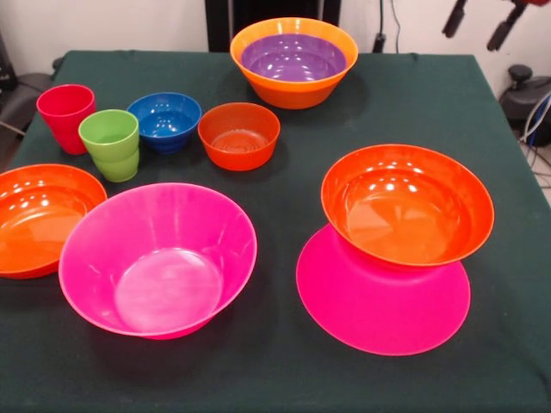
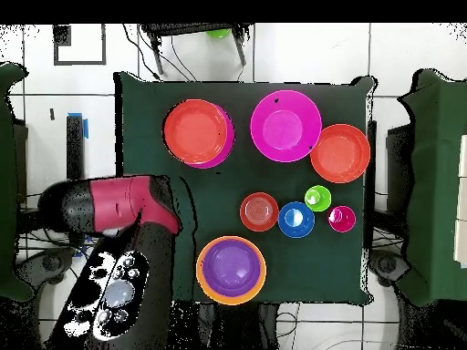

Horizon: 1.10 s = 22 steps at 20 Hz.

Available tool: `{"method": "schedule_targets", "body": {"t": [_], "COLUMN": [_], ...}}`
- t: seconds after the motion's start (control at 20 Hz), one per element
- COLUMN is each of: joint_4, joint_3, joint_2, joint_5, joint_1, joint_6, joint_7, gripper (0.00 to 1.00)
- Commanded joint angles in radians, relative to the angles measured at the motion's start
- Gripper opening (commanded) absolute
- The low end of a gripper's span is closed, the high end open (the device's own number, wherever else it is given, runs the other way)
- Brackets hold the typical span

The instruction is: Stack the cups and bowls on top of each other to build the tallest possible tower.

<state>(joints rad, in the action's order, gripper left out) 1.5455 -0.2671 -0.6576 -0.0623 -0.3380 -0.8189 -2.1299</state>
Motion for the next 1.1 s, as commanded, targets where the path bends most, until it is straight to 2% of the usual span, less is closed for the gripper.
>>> {"method": "schedule_targets", "body": {"t": [0.05, 0.2, 0.6, 1.05, 1.1], "joint_4": [0.224, 0.258, 0.392, 0.498, 0.502], "joint_3": [0.013, 0.000, -0.008, 0.029, 0.030], "joint_2": [-0.044, -0.040, -0.004, 0.113, 0.120], "joint_5": [-0.018, -0.008, 0.017, 0.032, 0.027], "joint_1": [-0.030, -0.025, 0.010, 0.101, 0.102], "joint_6": [0.019, 0.076, 0.326, 0.650, 0.662], "joint_7": [-0.207, -0.198, -0.182, -0.171, -0.172], "gripper": [1.00, 1.00, 1.00, 1.00, 1.00]}}
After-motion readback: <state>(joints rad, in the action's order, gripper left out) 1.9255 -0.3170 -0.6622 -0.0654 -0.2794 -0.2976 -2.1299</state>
